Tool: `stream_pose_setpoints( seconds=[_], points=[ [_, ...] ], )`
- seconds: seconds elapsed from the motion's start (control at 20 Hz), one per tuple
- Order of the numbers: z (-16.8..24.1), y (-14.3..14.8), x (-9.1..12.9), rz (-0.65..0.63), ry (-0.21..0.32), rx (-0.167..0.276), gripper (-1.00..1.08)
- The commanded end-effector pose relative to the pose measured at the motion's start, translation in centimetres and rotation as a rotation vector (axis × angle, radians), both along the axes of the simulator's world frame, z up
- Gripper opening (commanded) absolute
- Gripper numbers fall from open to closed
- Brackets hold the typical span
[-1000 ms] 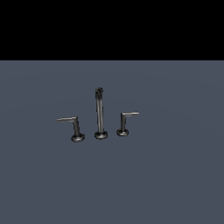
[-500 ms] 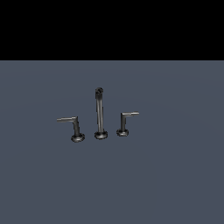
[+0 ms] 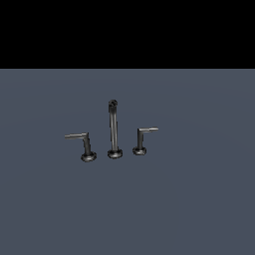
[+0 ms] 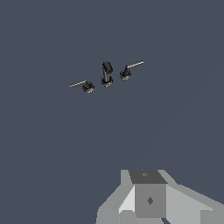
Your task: Turn on the faucet by rotating a designated handle.
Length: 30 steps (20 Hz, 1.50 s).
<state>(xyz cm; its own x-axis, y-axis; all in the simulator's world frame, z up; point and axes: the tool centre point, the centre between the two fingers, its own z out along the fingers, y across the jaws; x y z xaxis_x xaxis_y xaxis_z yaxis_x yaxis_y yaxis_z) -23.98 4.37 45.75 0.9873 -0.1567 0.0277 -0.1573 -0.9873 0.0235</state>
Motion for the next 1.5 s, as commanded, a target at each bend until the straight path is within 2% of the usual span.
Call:
stream_pose_setpoints(
  seconds=[0.0, 0.65, 1.45],
  points=[
    [-1.4, 0.9, 0.4, -0.049, 0.001, 0.002, -1.0],
    [-9.3, 5.8, 3.4, -0.321, 0.002, 0.012, -1.0],
    [-18.5, 10.5, 8.8, -0.637, 0.005, 0.028, -1.0]
  ],
)
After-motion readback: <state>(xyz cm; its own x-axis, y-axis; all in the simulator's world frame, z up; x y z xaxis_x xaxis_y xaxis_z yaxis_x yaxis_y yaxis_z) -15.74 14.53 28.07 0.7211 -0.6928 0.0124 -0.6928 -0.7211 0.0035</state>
